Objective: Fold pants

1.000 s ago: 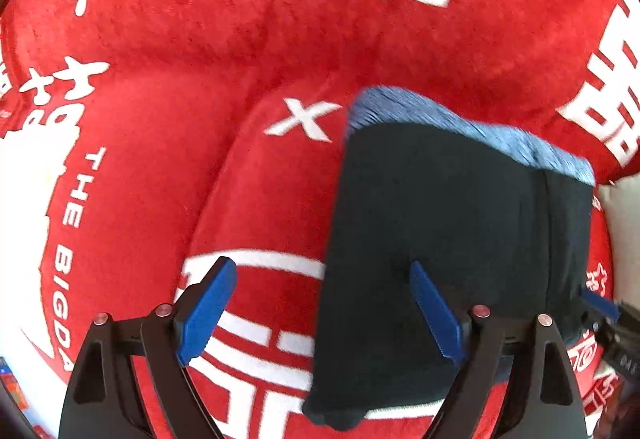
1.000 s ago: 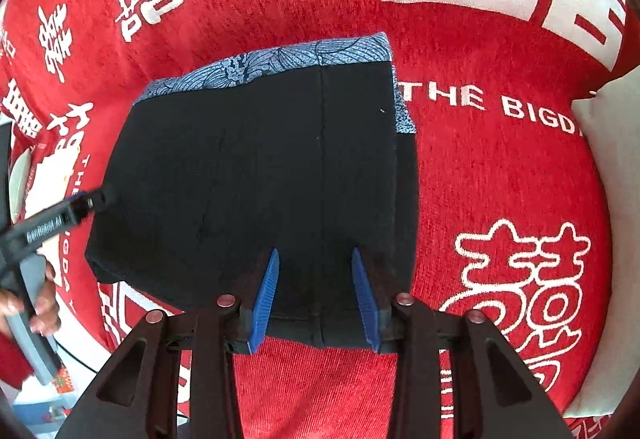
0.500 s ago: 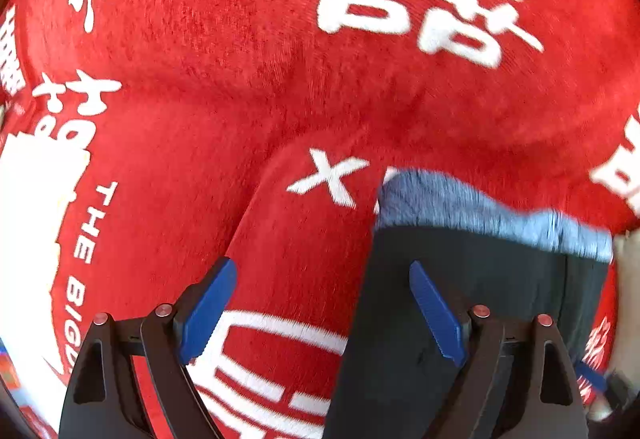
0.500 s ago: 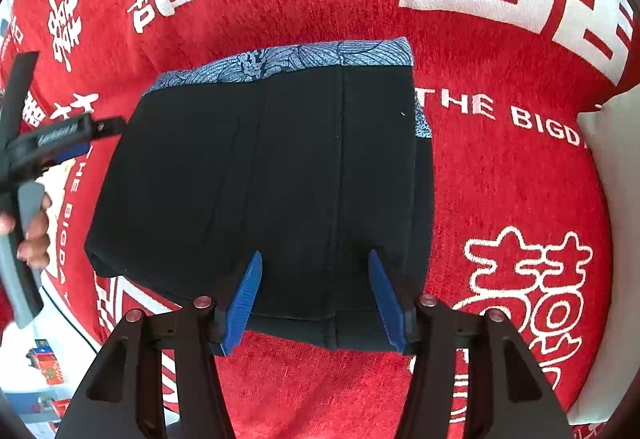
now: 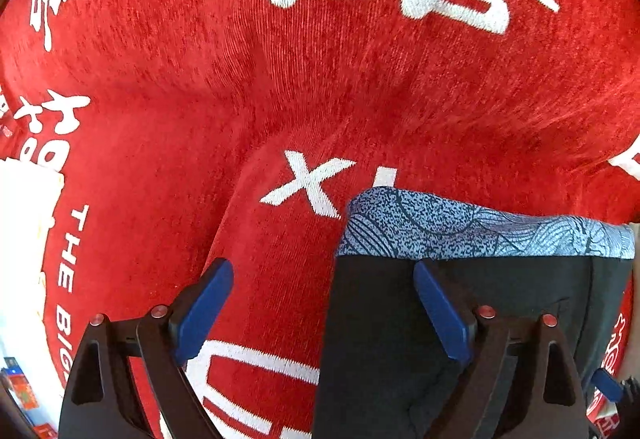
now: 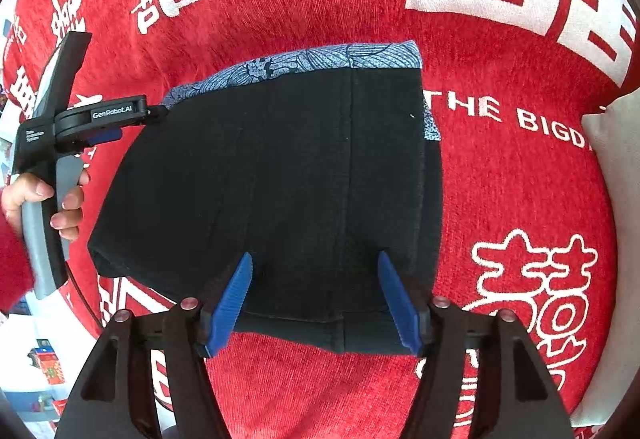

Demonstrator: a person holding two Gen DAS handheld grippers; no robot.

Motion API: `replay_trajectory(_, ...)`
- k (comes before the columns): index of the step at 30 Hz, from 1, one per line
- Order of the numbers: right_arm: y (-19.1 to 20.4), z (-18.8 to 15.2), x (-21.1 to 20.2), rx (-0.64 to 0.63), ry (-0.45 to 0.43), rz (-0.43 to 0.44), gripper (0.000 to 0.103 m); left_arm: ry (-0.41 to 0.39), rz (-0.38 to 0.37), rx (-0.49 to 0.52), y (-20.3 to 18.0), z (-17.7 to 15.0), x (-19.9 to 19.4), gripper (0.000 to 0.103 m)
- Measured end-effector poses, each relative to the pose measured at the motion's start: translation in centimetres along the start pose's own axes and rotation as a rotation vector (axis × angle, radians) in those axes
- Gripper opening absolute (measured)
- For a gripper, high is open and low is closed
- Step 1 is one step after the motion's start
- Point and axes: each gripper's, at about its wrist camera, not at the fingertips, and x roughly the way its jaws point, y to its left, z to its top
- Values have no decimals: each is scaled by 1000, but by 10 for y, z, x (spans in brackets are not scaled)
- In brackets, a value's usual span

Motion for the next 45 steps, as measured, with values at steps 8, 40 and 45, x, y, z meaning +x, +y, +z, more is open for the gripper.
replay_trajectory(8,-3,3,-2,32,0,18,69,-4,-3,14,1,-9,-9,92)
replay_trajectory(40,-120,14,20,395,76,368,80,239,-522,19,33,-33,7,93)
replay_trajectory(45,-126,18,41,393,118,446,80,302,-563,51,28,-29,26,93)
